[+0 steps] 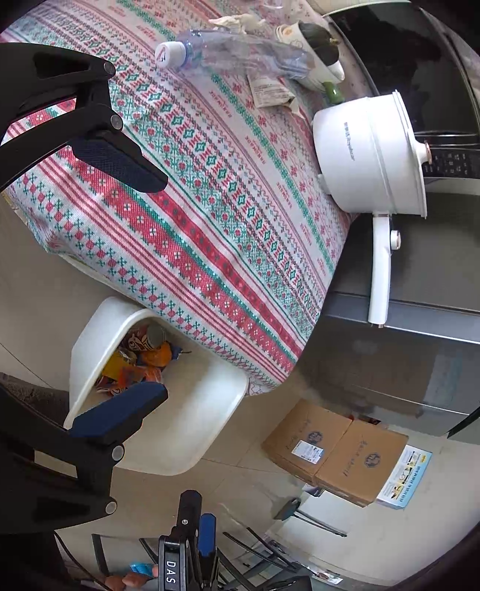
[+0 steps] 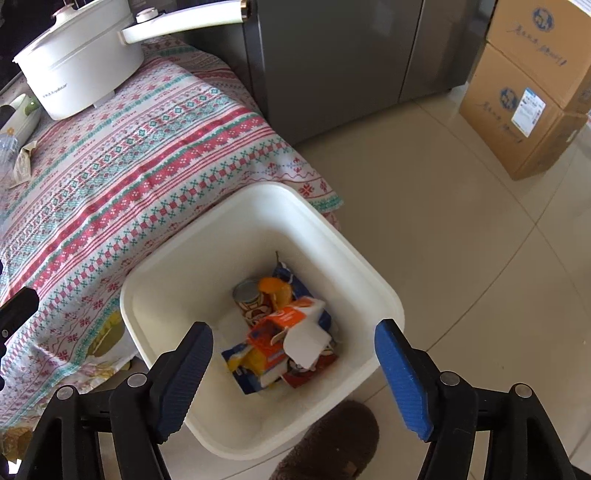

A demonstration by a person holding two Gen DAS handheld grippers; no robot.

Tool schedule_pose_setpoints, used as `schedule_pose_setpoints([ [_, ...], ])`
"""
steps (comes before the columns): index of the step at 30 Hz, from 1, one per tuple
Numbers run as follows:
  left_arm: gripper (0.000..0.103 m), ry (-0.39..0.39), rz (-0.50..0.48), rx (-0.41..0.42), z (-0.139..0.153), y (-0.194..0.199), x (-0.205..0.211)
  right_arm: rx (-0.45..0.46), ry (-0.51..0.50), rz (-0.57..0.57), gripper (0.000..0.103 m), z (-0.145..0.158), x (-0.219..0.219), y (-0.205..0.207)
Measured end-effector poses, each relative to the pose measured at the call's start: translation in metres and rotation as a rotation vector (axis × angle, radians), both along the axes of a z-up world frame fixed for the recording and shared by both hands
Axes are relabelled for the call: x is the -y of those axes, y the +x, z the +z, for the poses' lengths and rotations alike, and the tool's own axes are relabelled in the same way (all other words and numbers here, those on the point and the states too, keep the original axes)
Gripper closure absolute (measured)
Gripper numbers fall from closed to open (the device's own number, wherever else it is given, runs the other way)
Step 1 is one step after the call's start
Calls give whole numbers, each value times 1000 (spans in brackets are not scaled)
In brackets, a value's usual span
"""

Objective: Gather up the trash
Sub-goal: 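Move the left tool to the clear Ganten water bottle and grasp it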

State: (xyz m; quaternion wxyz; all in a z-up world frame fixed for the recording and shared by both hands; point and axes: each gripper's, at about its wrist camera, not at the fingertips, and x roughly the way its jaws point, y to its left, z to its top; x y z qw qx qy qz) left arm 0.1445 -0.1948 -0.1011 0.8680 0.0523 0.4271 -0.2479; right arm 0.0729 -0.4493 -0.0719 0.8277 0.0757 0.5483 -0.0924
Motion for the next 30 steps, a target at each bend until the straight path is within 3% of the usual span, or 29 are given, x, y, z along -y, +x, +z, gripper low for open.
schedule_pose_setpoints([
  [10, 0, 7, 69, -6, 13, 1, -47, 24, -1, 42, 22, 9, -35, 17],
  [22, 0, -20, 238, -29, 43, 15, -155, 59, 24, 139, 19, 20, -108, 50],
  [30, 0, 51, 290, -77, 51, 43, -222, 67, 10, 218, 18, 17, -157, 73],
])
